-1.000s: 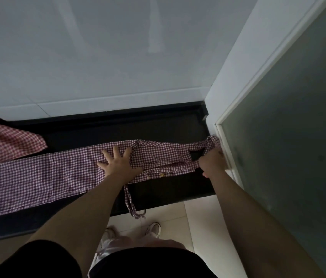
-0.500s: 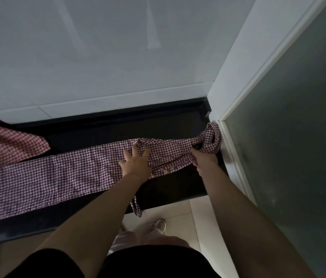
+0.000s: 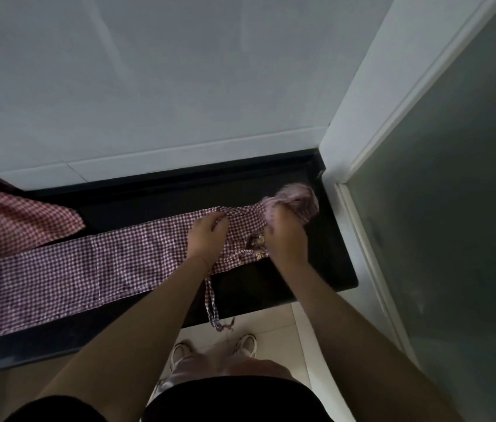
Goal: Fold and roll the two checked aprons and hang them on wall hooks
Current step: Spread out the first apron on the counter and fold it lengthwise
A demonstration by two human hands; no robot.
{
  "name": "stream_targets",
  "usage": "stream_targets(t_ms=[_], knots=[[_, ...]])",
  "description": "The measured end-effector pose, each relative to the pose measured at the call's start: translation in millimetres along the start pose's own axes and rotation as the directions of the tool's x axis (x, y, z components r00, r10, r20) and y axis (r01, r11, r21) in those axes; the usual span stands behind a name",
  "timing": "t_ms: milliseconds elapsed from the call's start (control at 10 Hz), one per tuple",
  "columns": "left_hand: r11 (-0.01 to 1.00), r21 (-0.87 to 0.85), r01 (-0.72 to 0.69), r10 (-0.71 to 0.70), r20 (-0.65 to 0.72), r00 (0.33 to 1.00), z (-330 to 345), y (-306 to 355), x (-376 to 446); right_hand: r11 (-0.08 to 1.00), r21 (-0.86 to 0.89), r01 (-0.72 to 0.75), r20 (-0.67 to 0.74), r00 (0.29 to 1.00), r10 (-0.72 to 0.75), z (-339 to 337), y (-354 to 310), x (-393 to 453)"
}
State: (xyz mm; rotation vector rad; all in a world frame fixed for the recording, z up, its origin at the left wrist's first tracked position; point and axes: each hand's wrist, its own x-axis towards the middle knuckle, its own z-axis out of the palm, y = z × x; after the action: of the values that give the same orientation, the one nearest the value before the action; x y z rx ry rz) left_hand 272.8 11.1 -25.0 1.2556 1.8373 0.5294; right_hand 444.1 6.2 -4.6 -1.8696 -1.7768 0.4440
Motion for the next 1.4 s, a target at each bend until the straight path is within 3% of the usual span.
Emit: stream_targets(t_ms=[100, 200, 300, 400, 600, 700, 900, 1100, 1200, 1300, 1400], knots=[[0.798, -0.566, 0.206, -0.258, -0.013, 0.966, -19, 7, -15, 0.883, -0.273, 0.382, 0.286, 0.909, -0.304, 28, -11, -27], [0.232, -0.921, 0.314, -0.086, 0.302, 0.949, -44, -3, -28, 0.911, -0.273, 0.309, 0.472, 0.868, -0.153, 40, -15, -41], [0.056, -0.863, 0.502, -0.136, 0.492, 0.86, -57, -57, -7, 0.95, -0.22, 0.222, 0.525, 0.848, -0.077, 42, -21, -43], [0.611, -0.667, 0.426, -0.308, 0.296, 0.904, -53, -51, -10, 0.982, -0.147, 0.118, 0.554, 0.832, -0.016, 39, -23, -40], [0.814, -0.558, 0.161, -0.277, -0.129, 0.952, -78, -46, -9, 0.956, -0.259, 0.141, 0.305, 0.95, -0.058, 32, -19, -30], [0.906, -0.388, 0.169, -0.277, -0.242, 0.93, -86, -52, -14, 0.944, -0.294, 0.149, 0.369, 0.929, -0.032, 37, -15, -28], [0.916, -0.271, 0.295, -0.366, -0.265, 0.892, -89, -71, -16, 0.934, -0.327, 0.144, 0.482, 0.876, 0.034, 50, -9, -25], [0.871, -0.341, 0.354, -0.448, -0.255, 0.857, -94, -73, -17, 0.919, -0.354, 0.173, 0.5, 0.865, 0.029, 52, -14, -25], [0.938, -0.112, 0.328, -0.344, -0.419, 0.84, -88, -67, -27, 0.889, -0.371, 0.269, 0.387, 0.915, -0.115, 53, -22, -24], [0.94, 0.341, 0.002, 0.161, -0.45, 0.879, -76, -60, -28, 0.877, -0.327, 0.352, 0.35, 0.907, -0.233, 62, -28, -23], [0.738, 0.617, -0.274, 0.39, -0.059, 0.919, -54, -50, -22, 0.856, -0.315, 0.409, 0.426, 0.867, -0.257, 78, -29, -22]])
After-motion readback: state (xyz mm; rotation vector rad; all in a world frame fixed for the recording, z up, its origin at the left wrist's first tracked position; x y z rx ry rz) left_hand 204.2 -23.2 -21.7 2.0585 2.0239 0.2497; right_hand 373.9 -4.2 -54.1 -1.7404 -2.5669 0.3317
